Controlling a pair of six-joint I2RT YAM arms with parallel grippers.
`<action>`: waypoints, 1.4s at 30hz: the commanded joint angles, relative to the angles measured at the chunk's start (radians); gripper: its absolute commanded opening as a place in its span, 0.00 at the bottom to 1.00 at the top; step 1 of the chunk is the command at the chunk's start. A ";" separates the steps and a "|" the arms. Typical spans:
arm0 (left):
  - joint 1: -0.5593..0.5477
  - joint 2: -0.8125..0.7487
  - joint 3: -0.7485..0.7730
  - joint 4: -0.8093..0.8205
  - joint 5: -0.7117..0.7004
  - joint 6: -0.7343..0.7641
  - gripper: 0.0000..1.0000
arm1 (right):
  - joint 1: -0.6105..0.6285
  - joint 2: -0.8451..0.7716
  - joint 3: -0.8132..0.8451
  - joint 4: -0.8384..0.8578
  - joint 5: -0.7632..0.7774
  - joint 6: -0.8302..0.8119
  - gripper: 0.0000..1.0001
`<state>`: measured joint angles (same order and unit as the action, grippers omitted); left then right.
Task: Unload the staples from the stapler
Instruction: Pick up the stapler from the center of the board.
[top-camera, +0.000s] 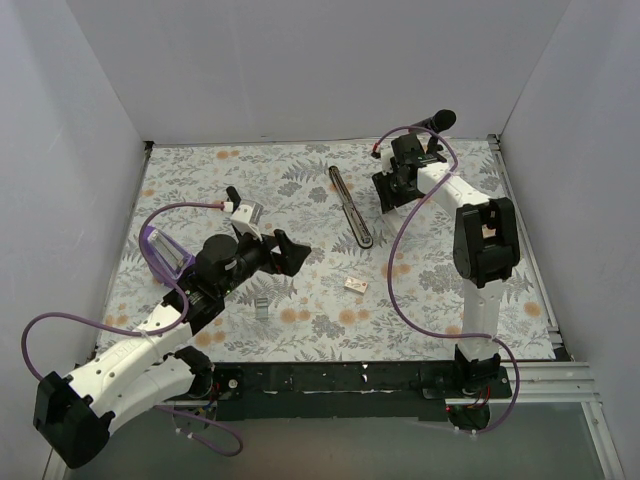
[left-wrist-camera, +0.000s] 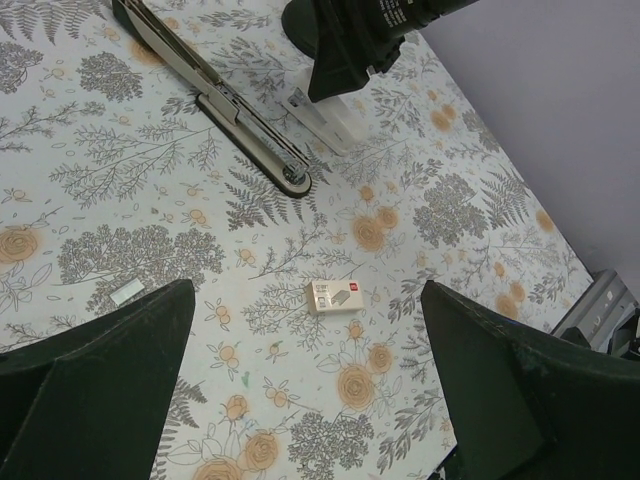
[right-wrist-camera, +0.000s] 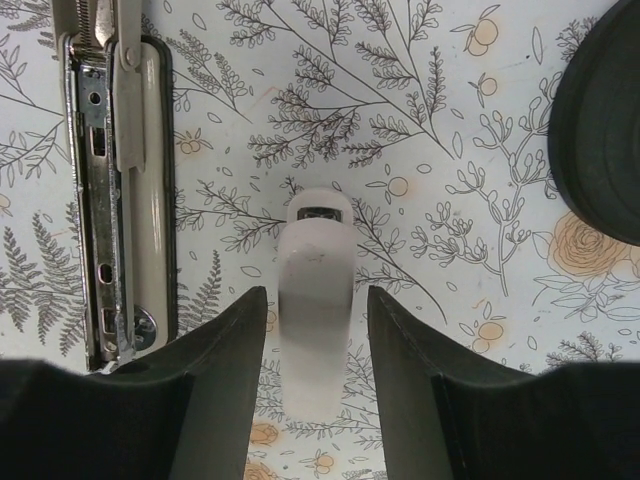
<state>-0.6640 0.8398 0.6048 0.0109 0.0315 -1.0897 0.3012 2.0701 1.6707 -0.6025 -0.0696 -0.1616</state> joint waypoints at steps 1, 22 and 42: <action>0.003 -0.007 0.001 0.026 0.010 -0.035 0.98 | -0.005 0.010 0.014 0.024 0.037 0.000 0.49; 0.142 0.304 0.153 -0.051 0.373 -0.444 0.79 | 0.167 -0.476 -0.253 0.082 0.034 0.076 0.01; 0.179 0.392 0.158 -0.045 0.473 -0.431 0.78 | 0.349 -1.005 -0.796 0.786 -0.243 0.146 0.01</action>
<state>-0.4953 1.2510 0.7364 -0.0528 0.4316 -1.5410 0.6437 1.1656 0.9340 -0.1173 -0.2058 -0.0349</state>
